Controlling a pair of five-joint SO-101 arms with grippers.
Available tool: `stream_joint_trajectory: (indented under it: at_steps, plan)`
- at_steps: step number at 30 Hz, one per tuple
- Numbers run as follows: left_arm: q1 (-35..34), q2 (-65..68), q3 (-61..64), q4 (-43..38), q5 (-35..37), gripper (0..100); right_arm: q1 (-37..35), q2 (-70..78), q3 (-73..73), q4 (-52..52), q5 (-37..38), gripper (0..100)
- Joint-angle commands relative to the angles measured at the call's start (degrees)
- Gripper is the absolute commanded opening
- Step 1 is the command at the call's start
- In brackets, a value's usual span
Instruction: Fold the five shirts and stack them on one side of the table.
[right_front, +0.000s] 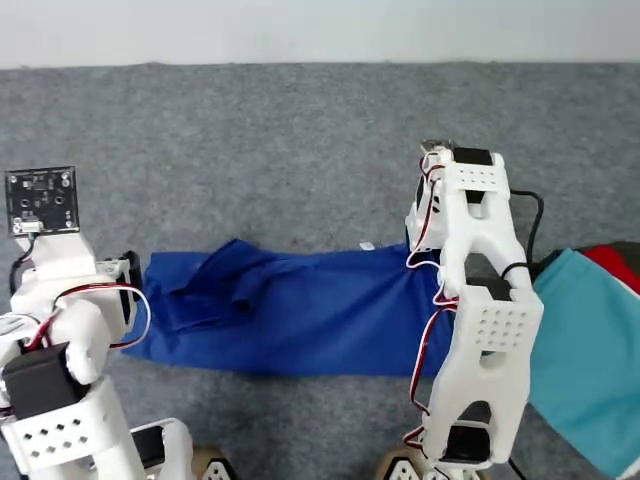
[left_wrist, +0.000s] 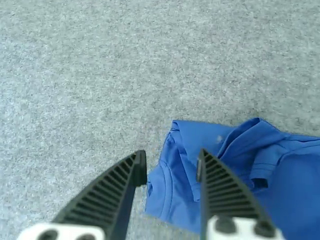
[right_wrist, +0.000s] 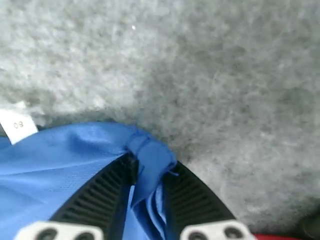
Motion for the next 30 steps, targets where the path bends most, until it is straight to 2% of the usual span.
stream_joint_trajectory:
  at_steps: [1,6,11,15,21,25,30]
  plan:
    - [-0.18,-0.7,-0.04,-0.53,-0.62,17,2.42,-0.22,-1.14,3.3,0.53,3.5]
    - [-0.18,-0.7,-0.04,-0.53,-0.62,17,1.8,-0.4,-10.29,15.78,3.6,23.4]
    - [-0.18,-0.62,-0.04,-0.53,-0.62,17,2.86,-3.38,-13.1,16.48,1.23,36.5]
    - [-0.18,-0.44,0.04,-0.53,-0.62,17,-0.22,-8.4,-12.75,16.57,0.53,37.9]
    - [-0.44,-0.44,0.04,-0.53,-0.62,17,-15.87,-12.88,-13.1,16.04,-2.55,37.9]
    - [-0.62,-0.35,0.04,-0.35,-0.62,17,-23.16,-12.44,-13.19,11.3,-6.15,37.9]
    - [-0.62,-0.26,3.56,-2.2,-0.79,17,-29.05,-10.59,-13.71,4.88,-6.33,37.9]
